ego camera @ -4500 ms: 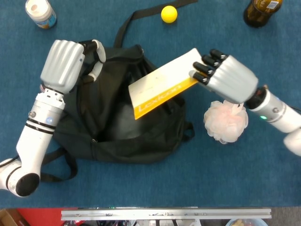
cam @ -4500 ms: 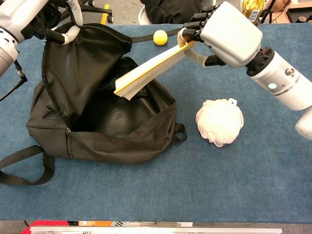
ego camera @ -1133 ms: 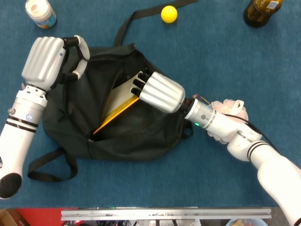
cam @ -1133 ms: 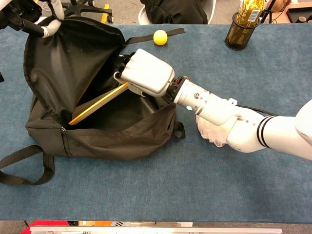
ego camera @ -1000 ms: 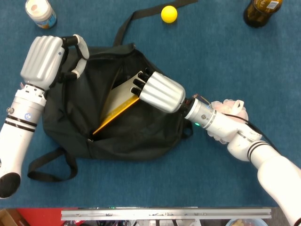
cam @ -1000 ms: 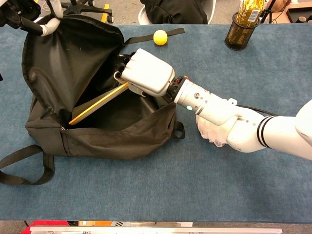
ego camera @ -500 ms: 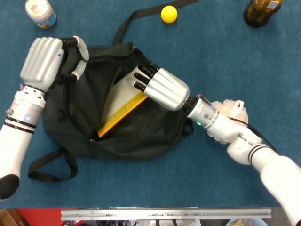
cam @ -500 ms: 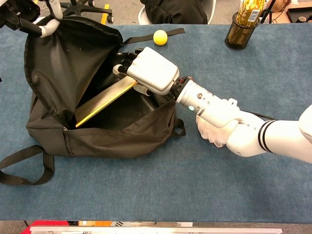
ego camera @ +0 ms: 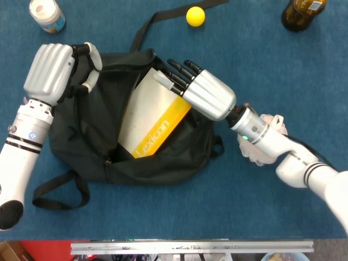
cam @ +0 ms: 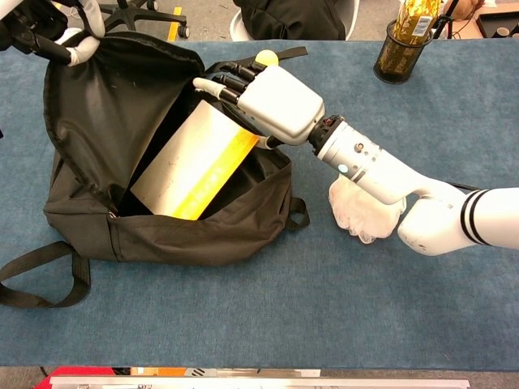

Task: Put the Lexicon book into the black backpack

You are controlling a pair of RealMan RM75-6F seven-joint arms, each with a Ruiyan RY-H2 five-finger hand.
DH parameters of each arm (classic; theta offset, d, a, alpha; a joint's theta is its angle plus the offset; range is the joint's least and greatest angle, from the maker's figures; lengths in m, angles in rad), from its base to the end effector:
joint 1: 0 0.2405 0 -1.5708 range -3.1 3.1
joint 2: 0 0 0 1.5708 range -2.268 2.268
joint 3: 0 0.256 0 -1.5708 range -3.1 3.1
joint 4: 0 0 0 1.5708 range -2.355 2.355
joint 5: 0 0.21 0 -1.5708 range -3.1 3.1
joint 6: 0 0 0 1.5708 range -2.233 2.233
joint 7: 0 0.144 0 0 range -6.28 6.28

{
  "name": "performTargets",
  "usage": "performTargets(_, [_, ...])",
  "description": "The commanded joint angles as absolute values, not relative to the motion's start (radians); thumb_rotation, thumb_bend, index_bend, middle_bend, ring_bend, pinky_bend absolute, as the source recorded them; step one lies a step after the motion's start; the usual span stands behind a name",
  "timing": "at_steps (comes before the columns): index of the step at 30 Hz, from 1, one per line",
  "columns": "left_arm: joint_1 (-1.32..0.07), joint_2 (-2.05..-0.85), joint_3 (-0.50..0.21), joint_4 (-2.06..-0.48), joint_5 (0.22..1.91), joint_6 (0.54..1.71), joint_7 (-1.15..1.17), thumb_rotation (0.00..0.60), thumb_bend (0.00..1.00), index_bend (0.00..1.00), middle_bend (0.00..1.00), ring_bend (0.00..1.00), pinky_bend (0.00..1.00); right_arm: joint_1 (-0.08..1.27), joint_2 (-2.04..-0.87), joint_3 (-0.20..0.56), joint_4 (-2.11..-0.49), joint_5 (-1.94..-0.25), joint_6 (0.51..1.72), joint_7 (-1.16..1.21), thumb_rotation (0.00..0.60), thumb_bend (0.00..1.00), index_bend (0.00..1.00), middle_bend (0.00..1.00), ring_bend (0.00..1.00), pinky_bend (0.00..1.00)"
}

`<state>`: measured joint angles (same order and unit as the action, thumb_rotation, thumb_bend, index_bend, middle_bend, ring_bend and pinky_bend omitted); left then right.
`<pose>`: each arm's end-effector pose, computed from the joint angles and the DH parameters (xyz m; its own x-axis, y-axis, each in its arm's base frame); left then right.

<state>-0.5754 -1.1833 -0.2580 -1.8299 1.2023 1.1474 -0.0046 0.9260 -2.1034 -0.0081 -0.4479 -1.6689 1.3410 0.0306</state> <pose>-0.1521 0.3226 0.1136 0.0771 0.1337 0.9880 0.9596 -0.2791 -0.0371 -0.0958 -0.3580 -0.0998 0.5083 0.2882 0.8115 -0.4283 -0.7328 0.5286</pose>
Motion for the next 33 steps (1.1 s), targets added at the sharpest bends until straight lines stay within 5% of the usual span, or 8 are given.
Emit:
performTargets(1, [-0.578, -1.182, -0.258, -1.83, 1.192, 1.139, 0.001, 0.6, 0.58, 0.74, 0.9, 0.9, 1.0, 0.908, -2.048, -0.016, -0.516, -1.678, 1.351, 0.008, 0.6, 0.14, 0.0, 0.2, 0.12, 0.3])
performTargets(11, [-0.587, -1.189, -0.26, -1.817, 1.169, 1.125, 0.012, 0.6, 0.58, 0.74, 0.9, 0.9, 1.0, 0.879, -1.91, -0.004, -0.721, -1.678, 1.35, -0.062, 0.6, 0.04, 0.0, 0.2, 0.12, 0.3])
performTargets(23, [-0.596, -1.193, -0.251, -1.806, 1.158, 1.101, 0.018, 0.6, 0.58, 0.73, 0.9, 0.89, 1.0, 0.815, -1.747, 0.02, -0.882, -1.665, 1.386, -0.12, 0.6, 0.03, 0.0, 0.23, 0.12, 0.3])
performTargets(28, [-0.613, -1.145, -0.226, -1.834, 1.171, 1.003, -0.022, 0.6, 0.58, 0.58, 0.74, 0.69, 0.93, 0.776, -1.662, 0.037, -0.949, -1.65, 1.412, -0.133, 0.6, 0.03, 0.0, 0.25, 0.12, 0.3])
performTargets(33, [-0.634, -1.104, -0.219, -1.856, 1.186, 0.921, -0.081, 0.6, 0.43, 0.34, 0.47, 0.41, 0.65, 0.733, -1.586, 0.057, -1.001, -1.623, 1.432, -0.147, 0.6, 0.03, 0.01, 0.25, 0.12, 0.3])
